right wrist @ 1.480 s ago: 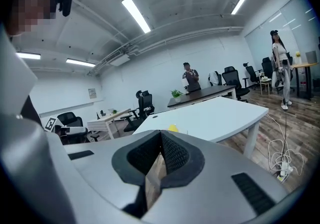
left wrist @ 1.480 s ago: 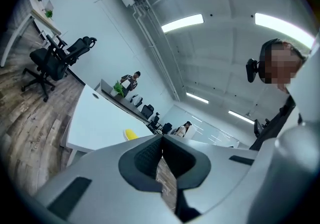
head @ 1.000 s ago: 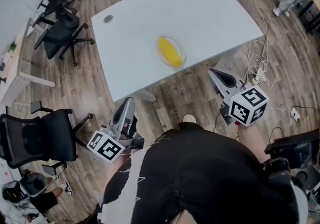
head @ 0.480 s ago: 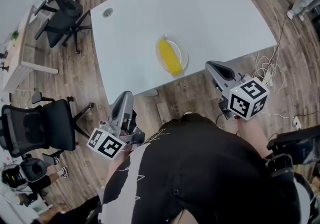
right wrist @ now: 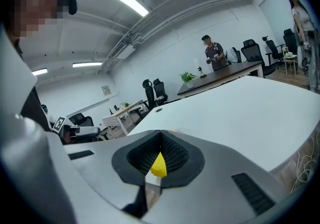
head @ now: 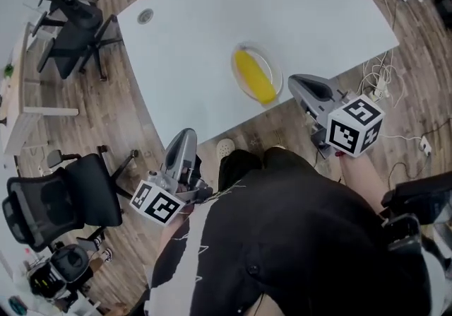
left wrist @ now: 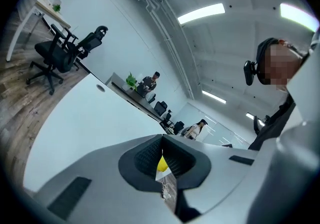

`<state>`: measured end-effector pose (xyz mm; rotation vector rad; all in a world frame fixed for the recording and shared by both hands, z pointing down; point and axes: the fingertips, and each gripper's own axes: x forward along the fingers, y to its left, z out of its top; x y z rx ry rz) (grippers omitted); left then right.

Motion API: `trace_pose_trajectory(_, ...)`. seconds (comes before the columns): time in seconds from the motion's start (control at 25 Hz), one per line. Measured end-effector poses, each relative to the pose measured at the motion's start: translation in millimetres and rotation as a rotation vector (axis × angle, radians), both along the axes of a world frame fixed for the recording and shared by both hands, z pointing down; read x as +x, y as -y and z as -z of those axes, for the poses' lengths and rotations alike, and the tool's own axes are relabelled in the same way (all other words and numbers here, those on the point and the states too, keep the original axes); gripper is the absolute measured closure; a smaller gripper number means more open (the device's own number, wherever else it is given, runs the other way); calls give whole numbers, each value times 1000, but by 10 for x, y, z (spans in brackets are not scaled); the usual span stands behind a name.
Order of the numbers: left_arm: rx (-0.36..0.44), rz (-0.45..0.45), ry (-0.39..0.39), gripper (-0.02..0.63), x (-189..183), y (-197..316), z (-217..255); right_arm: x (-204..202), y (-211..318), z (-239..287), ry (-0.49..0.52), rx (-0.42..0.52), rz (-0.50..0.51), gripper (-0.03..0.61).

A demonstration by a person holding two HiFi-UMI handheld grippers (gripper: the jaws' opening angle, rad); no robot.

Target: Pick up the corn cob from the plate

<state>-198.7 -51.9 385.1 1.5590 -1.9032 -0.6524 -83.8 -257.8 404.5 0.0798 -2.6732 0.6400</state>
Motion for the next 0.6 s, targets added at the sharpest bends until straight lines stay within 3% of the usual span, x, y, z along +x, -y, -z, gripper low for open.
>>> trace_pose_trajectory(0.12, 15, -97, -3, 600, -250, 106, 33, -116, -37, 12, -6, 12, -75, 565)
trace_pose_trajectory(0.32, 20, -232, 57, 600, -657, 132, 72, -283, -136, -85, -29, -5, -184, 565)
trace_pose_trajectory(0.52, 31, -298, -12, 601, -1007, 32, -39, -334, -207, -223, -113, 115, -269, 565)
trace_pose_trajectory(0.6, 14, -346, -13, 600, -1106, -45, -94, -335, -210, -266, -115, 116, -341, 565)
